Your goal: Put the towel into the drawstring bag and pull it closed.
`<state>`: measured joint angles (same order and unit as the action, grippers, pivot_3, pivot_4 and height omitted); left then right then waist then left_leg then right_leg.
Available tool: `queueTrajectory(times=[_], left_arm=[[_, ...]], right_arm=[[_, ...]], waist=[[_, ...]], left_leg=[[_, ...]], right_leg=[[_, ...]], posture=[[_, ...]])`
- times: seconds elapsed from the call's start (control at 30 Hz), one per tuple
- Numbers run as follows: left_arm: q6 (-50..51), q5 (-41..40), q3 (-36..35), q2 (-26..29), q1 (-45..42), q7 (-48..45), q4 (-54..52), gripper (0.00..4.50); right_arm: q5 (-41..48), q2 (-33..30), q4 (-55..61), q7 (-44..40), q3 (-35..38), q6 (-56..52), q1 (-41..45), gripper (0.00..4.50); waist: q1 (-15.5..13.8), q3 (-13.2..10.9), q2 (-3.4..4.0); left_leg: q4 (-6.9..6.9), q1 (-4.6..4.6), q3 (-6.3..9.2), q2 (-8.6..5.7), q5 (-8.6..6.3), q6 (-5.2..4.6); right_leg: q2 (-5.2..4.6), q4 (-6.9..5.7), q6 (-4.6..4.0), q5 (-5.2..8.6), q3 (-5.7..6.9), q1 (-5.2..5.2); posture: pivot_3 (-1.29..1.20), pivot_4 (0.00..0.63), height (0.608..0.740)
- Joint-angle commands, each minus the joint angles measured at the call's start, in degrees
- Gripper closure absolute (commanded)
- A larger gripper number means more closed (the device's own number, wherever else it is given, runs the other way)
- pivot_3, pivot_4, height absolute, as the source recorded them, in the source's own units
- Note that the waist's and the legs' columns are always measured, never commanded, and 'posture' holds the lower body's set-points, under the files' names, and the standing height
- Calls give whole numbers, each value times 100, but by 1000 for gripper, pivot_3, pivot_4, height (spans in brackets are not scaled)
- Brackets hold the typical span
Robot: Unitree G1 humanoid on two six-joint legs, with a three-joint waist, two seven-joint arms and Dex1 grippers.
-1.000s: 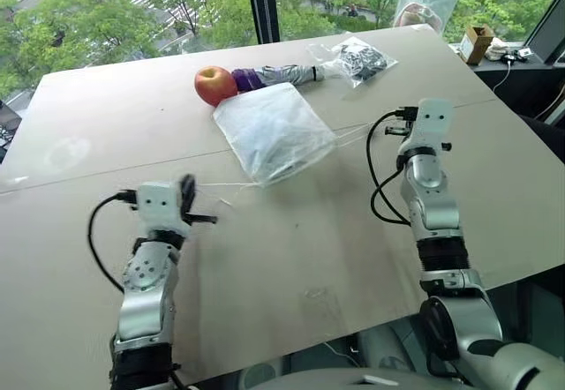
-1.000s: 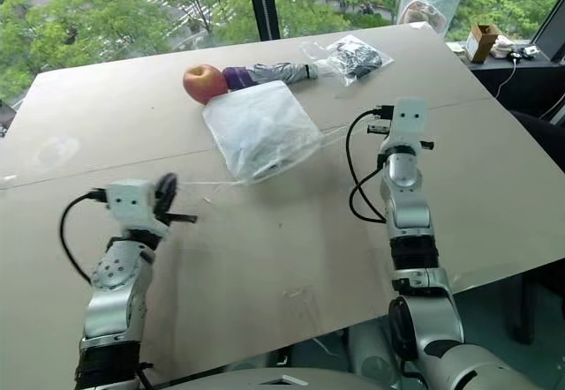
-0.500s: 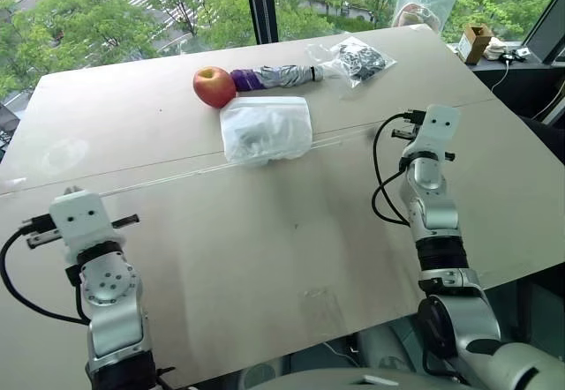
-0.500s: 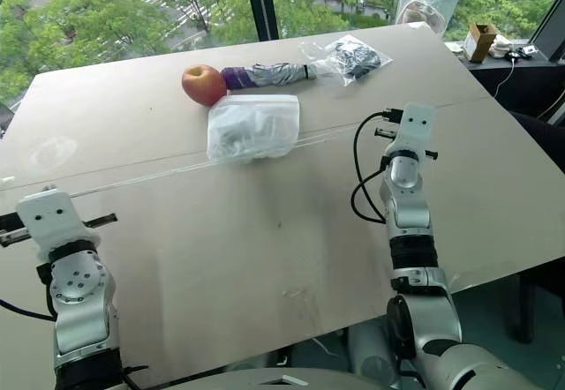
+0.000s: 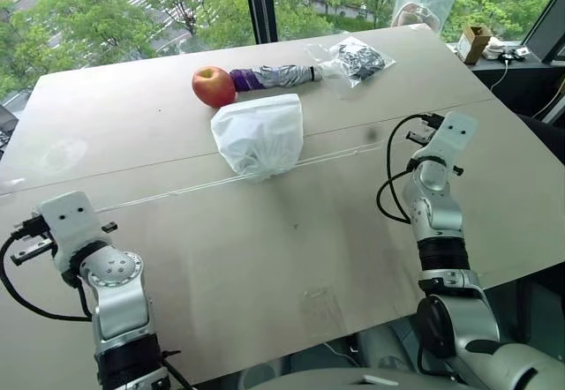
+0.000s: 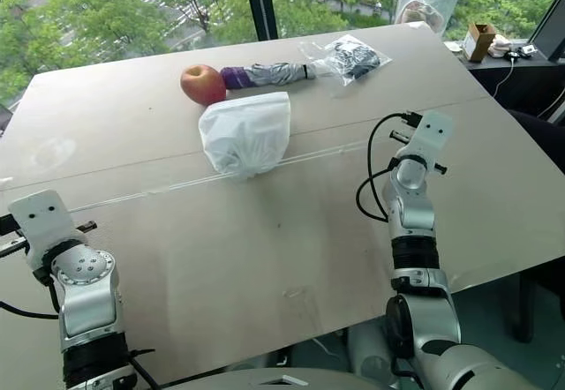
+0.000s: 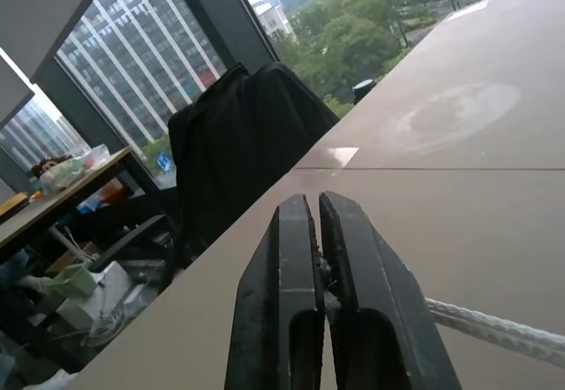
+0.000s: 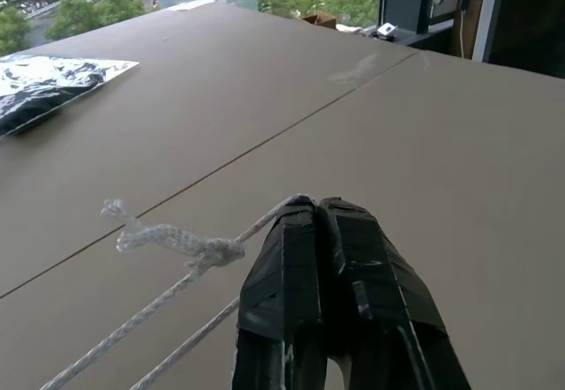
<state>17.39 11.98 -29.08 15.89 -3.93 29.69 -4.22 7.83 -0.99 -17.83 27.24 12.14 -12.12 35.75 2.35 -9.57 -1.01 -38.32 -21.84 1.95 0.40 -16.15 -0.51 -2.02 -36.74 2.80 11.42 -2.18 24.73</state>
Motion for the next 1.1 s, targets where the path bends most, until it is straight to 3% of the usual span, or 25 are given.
queueTrajectory(times=[0.03, 0.07, 0.1, 0.17, 0.23, 0.3, 0.37, 0.47, 0.63, 0.73, 1.1], left_arm=[[-363, -145, -316, 330, 76, -226, 161, 4471], [-554, -395, -179, 343, 31, -620, 187, 4471], [-668, -558, -59, 366, -1, -924, 224, 3869], [-857, -1099, 193, 344, -44, -1766, 244, 3425], [-938, -1447, 323, 355, -33, -2336, 224, 2496], [-1071, -2138, 481, 346, 4, -3309, 38, 1641], [-1126, -2818, 672, 469, 118, -4374, -240, 1077], [-955, -3210, 858, 795, 260, -5233, -492, 16], [-364, -3860, 1090, 1186, 509, -6155, -924, 0], [41, -4048, 1280, 1398, 903, -6485, -1370, 0], [187, -3831, 1408, 1649, 2053, -6695, -2158, 0]], right_arm=[[-65, -576, 194, -262, 366, 232, 33, 4500], [7, -649, 215, -679, 199, 234, 28, 4500], [6, -739, 251, -979, 55, 215, 6, 4500], [-55, -1097, 273, -1657, -219, 81, -92, 4500], [148, -1313, 224, -2290, -275, -95, -159, 4500], [643, -1551, 298, -3429, -352, -433, -262, 4500], [1130, -1999, 820, -4915, -679, -825, -584, 4500], [1927, -2613, 1669, -6361, -853, -1564, -1094, 3639], [2596, -3640, 2290, -7861, -1020, -2520, -1754, 1264], [2405, -3881, 2135, -8064, -909, -2233, -1930, 54], [1586, -3991, 264, -9259, -793, 271, -1807, 54]], waist=[[-3, 0, 0], [-15, 0, 0], [-23, 0, 0], [-28, 0, 0], [-25, 0, 0], [12, 1, -2], [11, -1, -2], [-1, -5, 2], [-4, -6, -1], [-4, -7, -6], [-30, -11, -9]], left_leg=[[0, -1, 1, 0, 0, 0], [-1, -2, -1, -1, 0, 0], [-1, -4, -1, -2, 0, 0], [-1, -4, -2, -3, 0, 0], [0, -5, -8, -4, 0, 0], [0, -4, -12, -4, 0, 0], [0, 0, -19, 1, 0, 0], [1, -6, -24, 5, 0, -1], [-1, -1, -9, 7, -1, -3], [-5, 2, -15, 7, -2, -4], [-6, 5, -39, 10, -2, -4]], right_leg=[[0, 0, 0, 0, 1, 0], [-1, 1, 0, 0, 0, 0], [-3, 3, 0, 0, 0, 0], [-4, 6, 0, 0, 0, -1], [-5, 11, 0, 0, 1, -2], [-3, 12, 0, 0, 0, -3], [4, 8, 0, 0, -4, -4], [8, 13, -1, 2, 7, -3], [8, 26, 1, 3, 4, -16], [11, 45, 3, 4, 3, -27], [19, 44, 3, 4, -6, -27]], posture=[[0, 150, 740], [0, 150, 740], [0, 150, 740], [0, 150, 740], [0, 150, 740], [0, 150, 740], [0, 150, 740], [0, 150, 740], [0, 150, 740], [0, 150, 740], [0, 150, 740]])
